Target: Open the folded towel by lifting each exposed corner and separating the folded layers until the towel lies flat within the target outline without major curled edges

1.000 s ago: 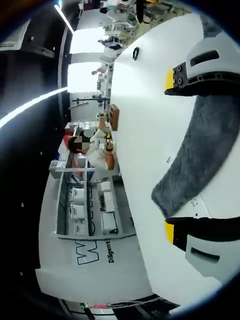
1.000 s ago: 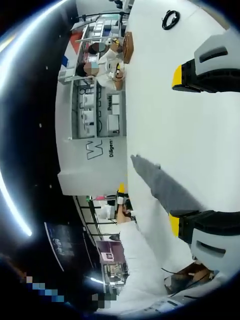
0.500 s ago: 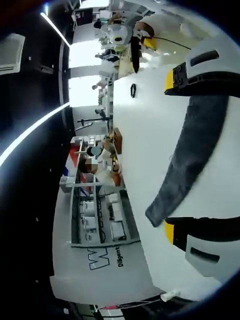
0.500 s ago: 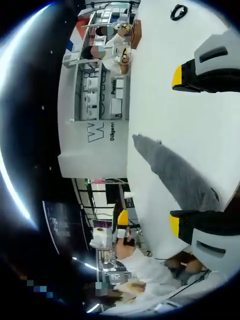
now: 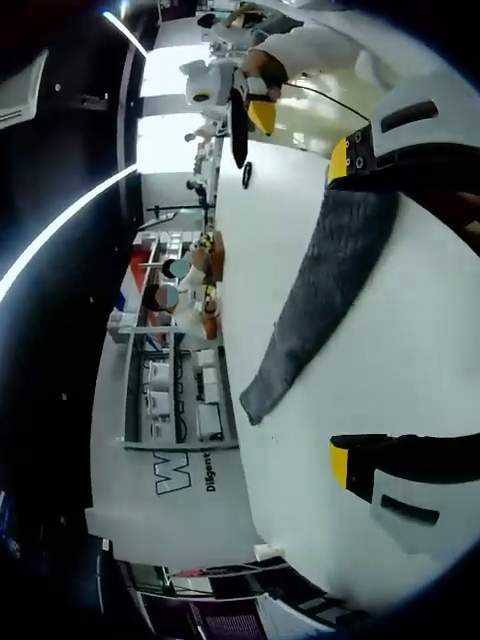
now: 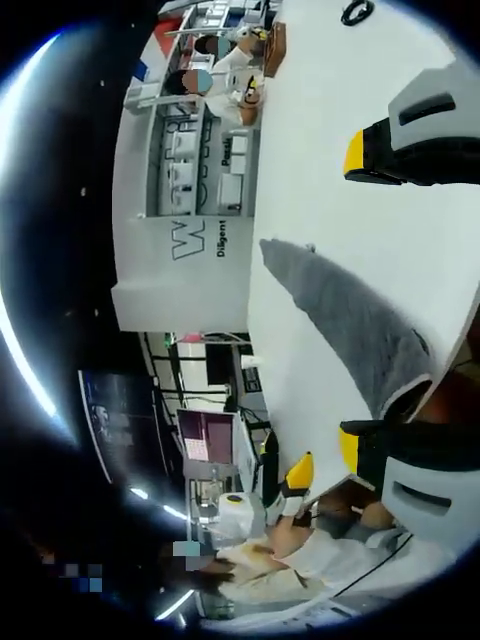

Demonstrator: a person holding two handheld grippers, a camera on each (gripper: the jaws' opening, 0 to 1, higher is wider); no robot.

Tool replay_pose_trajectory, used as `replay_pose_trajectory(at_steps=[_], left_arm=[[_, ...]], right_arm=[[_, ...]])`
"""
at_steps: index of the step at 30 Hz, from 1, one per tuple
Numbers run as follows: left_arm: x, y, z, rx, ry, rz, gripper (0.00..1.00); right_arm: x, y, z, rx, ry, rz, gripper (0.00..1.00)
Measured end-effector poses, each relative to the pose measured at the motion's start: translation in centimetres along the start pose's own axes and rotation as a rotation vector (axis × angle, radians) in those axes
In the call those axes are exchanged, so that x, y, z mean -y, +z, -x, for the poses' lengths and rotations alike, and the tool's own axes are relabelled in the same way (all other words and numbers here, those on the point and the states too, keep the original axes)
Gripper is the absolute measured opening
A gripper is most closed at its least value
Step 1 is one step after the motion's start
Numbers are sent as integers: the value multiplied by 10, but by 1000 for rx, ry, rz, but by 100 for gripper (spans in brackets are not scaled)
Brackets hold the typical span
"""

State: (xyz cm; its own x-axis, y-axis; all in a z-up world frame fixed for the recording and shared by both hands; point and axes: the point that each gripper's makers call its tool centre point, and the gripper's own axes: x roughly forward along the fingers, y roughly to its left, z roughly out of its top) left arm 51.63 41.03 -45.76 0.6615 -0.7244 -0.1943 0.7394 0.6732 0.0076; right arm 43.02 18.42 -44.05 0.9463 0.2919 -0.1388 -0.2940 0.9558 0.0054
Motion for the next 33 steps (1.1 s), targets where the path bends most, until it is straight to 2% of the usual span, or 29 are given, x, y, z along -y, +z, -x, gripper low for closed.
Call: replay_pose_trajectory(at_steps=[6, 9, 12, 15, 20, 21, 25, 30, 33], left_arm=[[7, -1, 2, -24, 19, -25, 100], [16, 4, -1, -26, 30, -71, 100], [40, 8, -10, -20, -2, -127, 100], [65, 11, -21, -1, -37, -145, 100], [103, 1, -39, -27, -78, -218, 99], [119, -3, -45, -22, -96, -242, 98], [147, -13, -60, 0, -107, -280, 93], [163, -29, -71, -26, -64, -444, 80], [170, -36, -78, -26, -72, -450, 75]], right_arm=[[-4, 4, 0, 18, 19, 7, 99], [-5, 4, 0, 12, 26, 14, 99], [-3, 4, 2, 18, 30, 13, 99], [-1, 3, 5, 26, 28, 2, 99], [4, 1, 9, 17, 25, -2, 99], [8, 2, 11, 17, 17, -7, 99], [12, 11, 18, 47, -1, 2, 99], [21, 13, 23, 49, -45, 19, 99], [20, 16, 25, 59, -48, 24, 99]])
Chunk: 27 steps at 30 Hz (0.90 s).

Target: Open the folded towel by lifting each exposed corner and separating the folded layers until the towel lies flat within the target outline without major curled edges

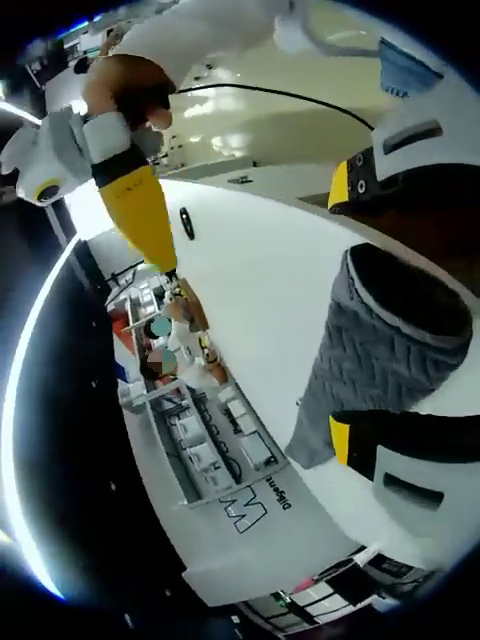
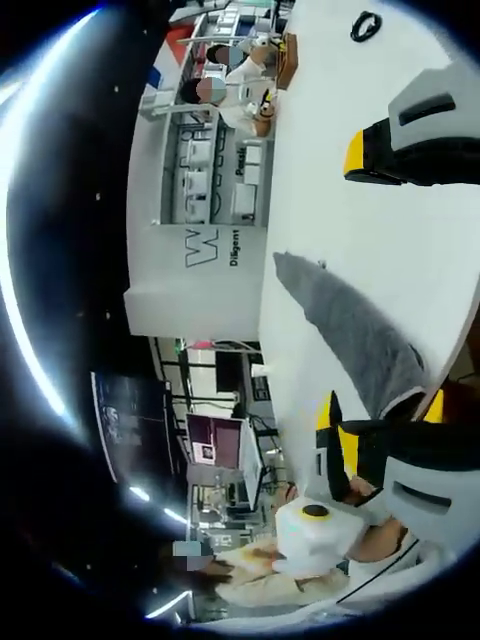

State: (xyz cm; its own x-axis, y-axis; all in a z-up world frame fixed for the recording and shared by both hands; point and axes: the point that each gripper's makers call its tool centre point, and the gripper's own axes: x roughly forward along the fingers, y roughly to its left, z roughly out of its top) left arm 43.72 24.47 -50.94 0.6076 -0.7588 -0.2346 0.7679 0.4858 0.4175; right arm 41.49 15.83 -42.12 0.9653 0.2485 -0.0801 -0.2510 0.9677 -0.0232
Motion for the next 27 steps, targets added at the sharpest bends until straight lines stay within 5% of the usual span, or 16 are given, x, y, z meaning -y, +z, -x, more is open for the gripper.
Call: replay_pose_trajectory(at_steps=[10, 20, 27], left_arm=[[2, -9, -4, -24, 45, -136, 54], [10, -13, -7, -27, -48, -98, 26], [-3, -10, -6, -2, -70, 17, 7]], right_arm=[[-6, -4, -5, -7, 24, -10, 99], [-2, -13, -6, -34, 7, -11, 97], [-3, -17, -8, -44, 18, -18, 97]])
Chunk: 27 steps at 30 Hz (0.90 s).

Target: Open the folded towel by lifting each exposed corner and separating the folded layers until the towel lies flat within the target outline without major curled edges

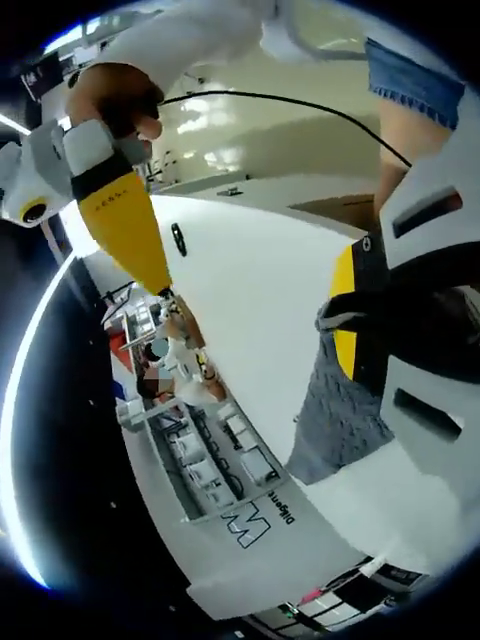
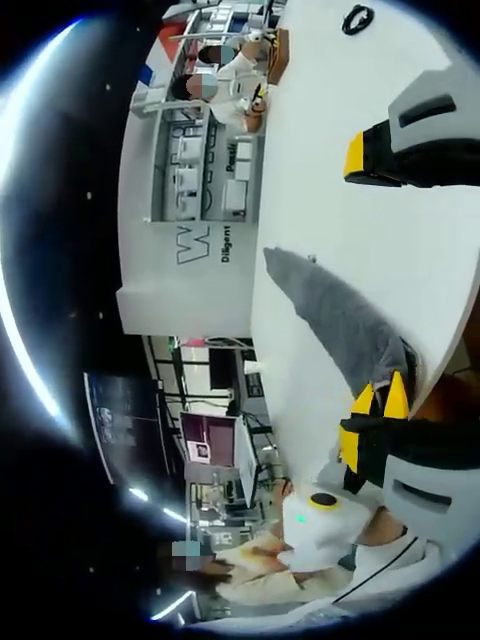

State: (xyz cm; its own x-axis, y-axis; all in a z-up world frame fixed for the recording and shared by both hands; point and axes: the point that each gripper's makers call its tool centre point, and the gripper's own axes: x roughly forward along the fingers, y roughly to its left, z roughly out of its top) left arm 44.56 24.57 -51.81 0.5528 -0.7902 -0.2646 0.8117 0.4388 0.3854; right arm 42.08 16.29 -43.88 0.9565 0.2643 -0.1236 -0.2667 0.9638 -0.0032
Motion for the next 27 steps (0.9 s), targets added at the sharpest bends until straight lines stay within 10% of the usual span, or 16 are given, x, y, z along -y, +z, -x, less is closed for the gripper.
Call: replay_pose_trajectory(at_steps=[10, 17, 27], left_arm=[[-49, 2, 22, 244, -34, 689, 5], [-91, -15, 55, 310, 151, 698, 5], [-107, -73, 98, 116, 367, 520, 4]], right_arm=[[0, -2, -1, -8, 3, -2, 97], [-4, -6, -5, -18, 12, 0, 96], [-9, -7, -7, -21, 22, 3, 96]])
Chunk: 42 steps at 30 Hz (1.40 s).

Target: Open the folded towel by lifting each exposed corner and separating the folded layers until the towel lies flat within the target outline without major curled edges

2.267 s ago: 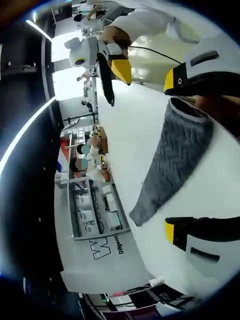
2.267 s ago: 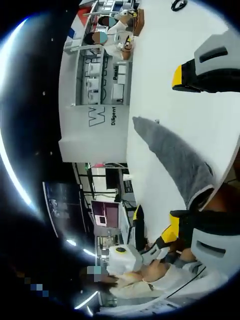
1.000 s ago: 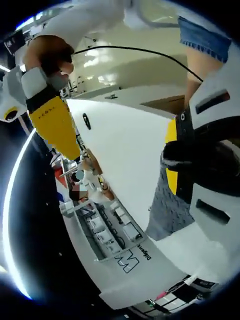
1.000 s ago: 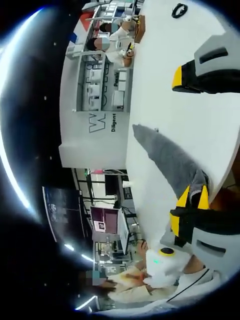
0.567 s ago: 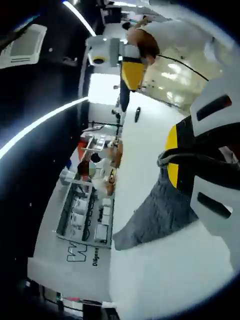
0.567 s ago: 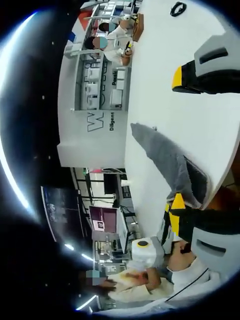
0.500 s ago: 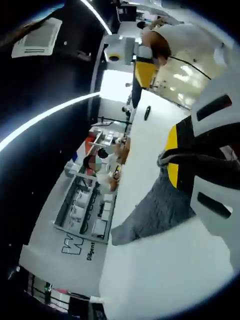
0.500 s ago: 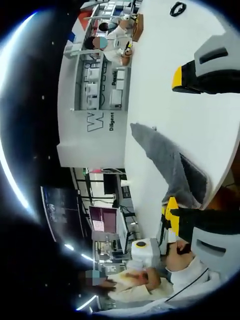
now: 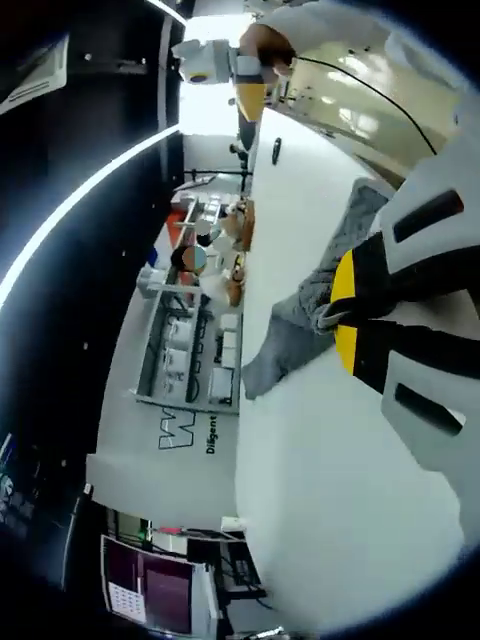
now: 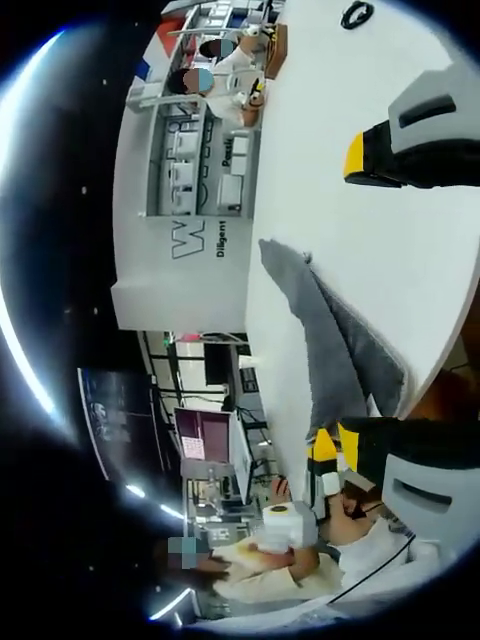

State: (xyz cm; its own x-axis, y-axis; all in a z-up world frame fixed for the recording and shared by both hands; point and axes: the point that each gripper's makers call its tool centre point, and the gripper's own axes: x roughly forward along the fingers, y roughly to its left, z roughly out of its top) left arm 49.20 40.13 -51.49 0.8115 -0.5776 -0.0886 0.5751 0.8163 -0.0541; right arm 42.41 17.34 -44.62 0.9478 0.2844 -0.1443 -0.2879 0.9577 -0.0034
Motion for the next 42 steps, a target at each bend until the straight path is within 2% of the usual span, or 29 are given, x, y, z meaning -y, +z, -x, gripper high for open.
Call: replay_pose_trajectory(at_steps=[4, 10, 11, 14, 17, 23, 29, 31, 37, 42], left_arm=[[-19, -9, 11, -56, 74, -87, 4], [-48, -9, 20, -121, 177, -240, 3], [-55, -15, 20, -163, 185, -253, 3], [-65, -26, 17, -212, 174, -213, 3], [-65, -38, 15, -240, 144, -123, 4], [-68, -35, 16, -221, 132, -102, 4], [-71, -27, 18, -187, 105, -37, 13], [-74, -19, 20, -164, 114, -25, 21], [-77, 8, 27, -93, 116, -37, 31], [-68, 27, 27, -70, 73, -35, 46]], right_arm=[[-6, -3, -3, -12, 15, 4, 96], [-9, -3, -4, -15, 22, 10, 96], [-9, -3, -4, -16, 22, 10, 96], [-11, -3, -5, -16, 24, 14, 96], [-13, -3, -6, -18, 27, 17, 96], [-18, -5, -8, -24, 36, 16, 96], [-20, -4, -8, -23, 39, 16, 96], [-20, -4, -8, -22, 39, 16, 96], [-21, -4, -8, -21, 39, 16, 96], [-22, -5, -9, -25, 42, 15, 96]])
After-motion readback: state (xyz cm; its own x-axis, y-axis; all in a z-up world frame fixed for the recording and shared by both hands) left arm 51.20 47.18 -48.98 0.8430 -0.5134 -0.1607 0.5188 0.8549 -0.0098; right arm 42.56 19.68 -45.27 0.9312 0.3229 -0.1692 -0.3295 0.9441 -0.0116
